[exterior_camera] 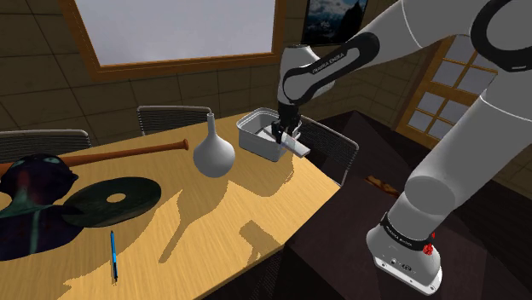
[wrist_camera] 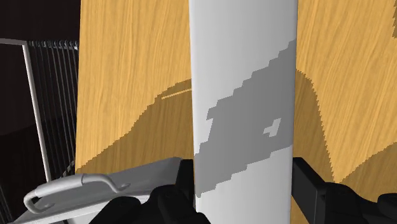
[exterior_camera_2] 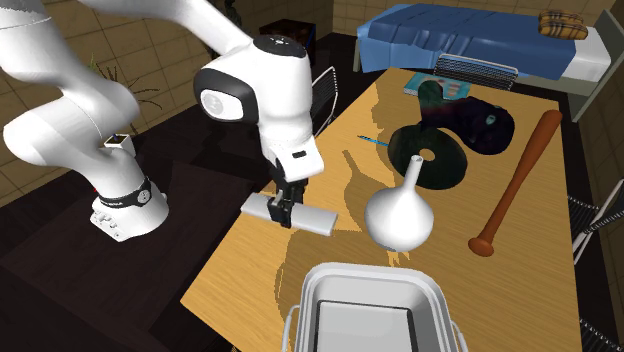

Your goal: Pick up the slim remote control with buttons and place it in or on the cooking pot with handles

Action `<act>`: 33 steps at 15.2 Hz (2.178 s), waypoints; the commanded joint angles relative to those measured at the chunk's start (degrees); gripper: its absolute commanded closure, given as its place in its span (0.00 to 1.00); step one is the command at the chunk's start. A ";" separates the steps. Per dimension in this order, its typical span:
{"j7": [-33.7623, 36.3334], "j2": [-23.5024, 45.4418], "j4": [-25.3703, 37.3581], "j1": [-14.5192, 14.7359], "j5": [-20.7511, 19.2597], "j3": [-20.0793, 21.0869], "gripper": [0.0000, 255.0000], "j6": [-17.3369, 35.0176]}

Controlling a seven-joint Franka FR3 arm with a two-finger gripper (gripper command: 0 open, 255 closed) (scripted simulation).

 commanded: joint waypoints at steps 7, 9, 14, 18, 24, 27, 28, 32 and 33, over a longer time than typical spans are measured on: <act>-4.51 13.85 17.86 -3.01 -2.55 -2.95 1.00 -4.07; -5.59 17.49 22.99 -3.58 -2.91 -3.53 1.00 -5.57; -8.20 27.16 37.45 -4.84 -3.50 -4.69 1.00 -10.34; -10.20 35.99 51.52 -5.62 -3.77 -5.41 1.00 -15.54; -10.93 41.29 57.11 -5.88 -3.97 -5.74 1.00 -15.82; -10.85 42.15 56.18 -5.88 -4.06 -5.80 1.00 -14.03; -10.82 42.48 55.93 -5.87 -4.09 -5.82 1.00 -13.45; -10.71 43.81 54.95 -5.84 -4.23 -5.91 1.00 -11.16; -10.68 44.16 54.76 -5.83 -4.27 -5.93 1.00 -10.60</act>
